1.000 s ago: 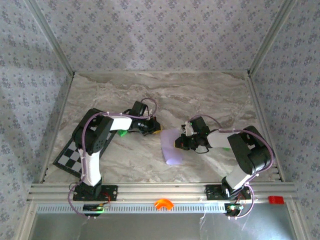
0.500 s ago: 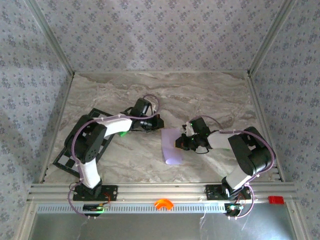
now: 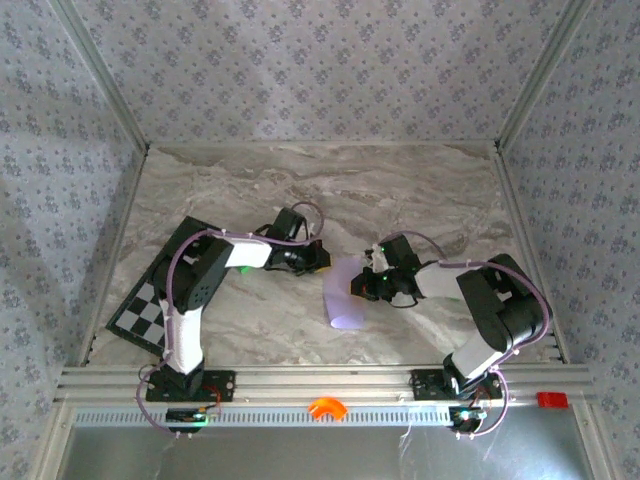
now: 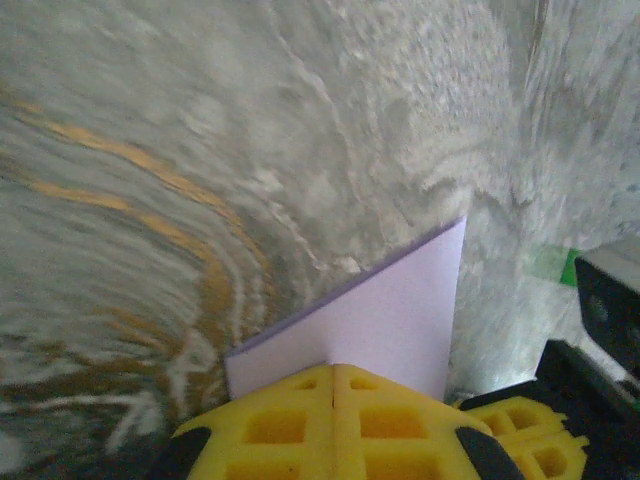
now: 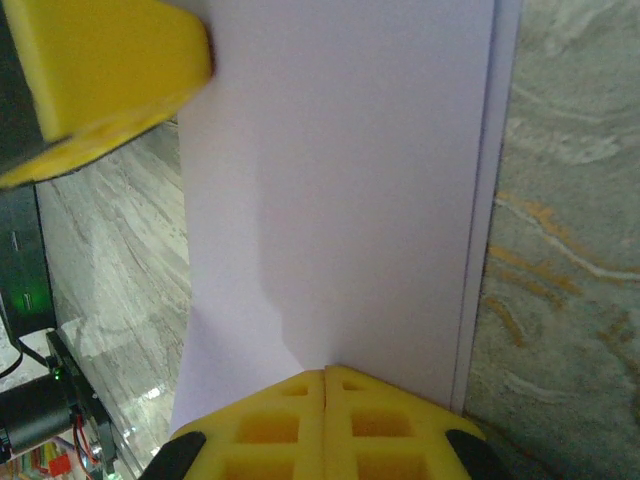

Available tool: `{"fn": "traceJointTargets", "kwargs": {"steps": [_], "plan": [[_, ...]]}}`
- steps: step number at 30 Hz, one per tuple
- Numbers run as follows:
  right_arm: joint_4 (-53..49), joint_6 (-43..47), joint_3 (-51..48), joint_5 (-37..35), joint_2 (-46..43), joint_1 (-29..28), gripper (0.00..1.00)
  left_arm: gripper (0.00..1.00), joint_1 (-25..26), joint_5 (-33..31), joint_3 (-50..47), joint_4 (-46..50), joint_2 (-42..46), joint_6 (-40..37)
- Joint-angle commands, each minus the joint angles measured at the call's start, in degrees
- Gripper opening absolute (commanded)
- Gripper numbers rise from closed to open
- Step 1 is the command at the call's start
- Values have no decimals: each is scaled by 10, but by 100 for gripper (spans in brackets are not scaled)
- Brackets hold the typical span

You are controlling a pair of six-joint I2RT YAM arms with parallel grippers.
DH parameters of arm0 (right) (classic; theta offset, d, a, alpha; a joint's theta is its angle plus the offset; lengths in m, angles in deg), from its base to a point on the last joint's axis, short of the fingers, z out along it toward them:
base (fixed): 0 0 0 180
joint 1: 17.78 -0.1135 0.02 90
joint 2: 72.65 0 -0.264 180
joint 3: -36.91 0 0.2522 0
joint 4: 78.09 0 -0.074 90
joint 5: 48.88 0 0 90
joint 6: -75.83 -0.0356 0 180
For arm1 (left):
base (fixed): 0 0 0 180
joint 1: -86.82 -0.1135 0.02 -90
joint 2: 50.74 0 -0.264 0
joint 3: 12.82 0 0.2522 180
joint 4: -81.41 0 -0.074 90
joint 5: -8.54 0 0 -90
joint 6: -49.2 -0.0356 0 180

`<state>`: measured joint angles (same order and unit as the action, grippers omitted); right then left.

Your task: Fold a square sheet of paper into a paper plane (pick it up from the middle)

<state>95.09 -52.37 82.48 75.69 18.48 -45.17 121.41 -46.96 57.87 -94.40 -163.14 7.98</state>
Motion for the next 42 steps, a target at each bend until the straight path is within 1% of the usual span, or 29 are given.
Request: {"fn": "traceJointTargets", "kwargs": {"steps": [1,5,8,9,11,13,14,16,18,20,22,24,26,34,39,42], "plan": [[-72,-9,-30,-66,8,-1,0,0,-38,-53,-18,-40,2,32],[-71,-12,-30,-66,6,-2,0,0,-40,-67,-5,-10,27,34],[-76,-25,-27,-75,3,-5,0,0,-26,-86,0,31,63,25],[-77,-30,-26,-80,1,-8,0,0,-14,-92,4,50,79,6],[-73,-45,-29,-93,-5,-16,0,0,18,-126,18,110,106,-22],[-69,-53,-29,-105,-8,-24,0,0,49,-131,14,134,125,-32],[-69,-54,-29,-110,-9,-25,0,0,59,-125,5,128,131,-24],[-68,-58,-30,-116,-11,-27,0,0,77,-94,-28,85,139,10],[-69,-58,-33,-118,-14,-27,0,0,91,-59,-62,19,142,50],[-73,-57,-33,-121,-16,-27,0,0,105,-50,-77,-1,138,61],[-74,-54,-35,-123,-18,-26,0,0,111,-30,-86,-27,125,73],[-74,-55,-36,-122,-18,-26,0,0,114,-3,-101,-85,112,100],[-73,-55,-38,-122,-18,-26,0,0,115,-4,-106,-91,107,101],[-74,-56,-41,-125,-17,-26,0,0,116,-8,-120,-18,80,54],[-74,-55,-45,-126,-17,-26,0,0,116,-30,-127,73,83,-14],[-72,-57,-49,-128,-19,-26,0,0,116,-53,-130,114,85,-42]]}}
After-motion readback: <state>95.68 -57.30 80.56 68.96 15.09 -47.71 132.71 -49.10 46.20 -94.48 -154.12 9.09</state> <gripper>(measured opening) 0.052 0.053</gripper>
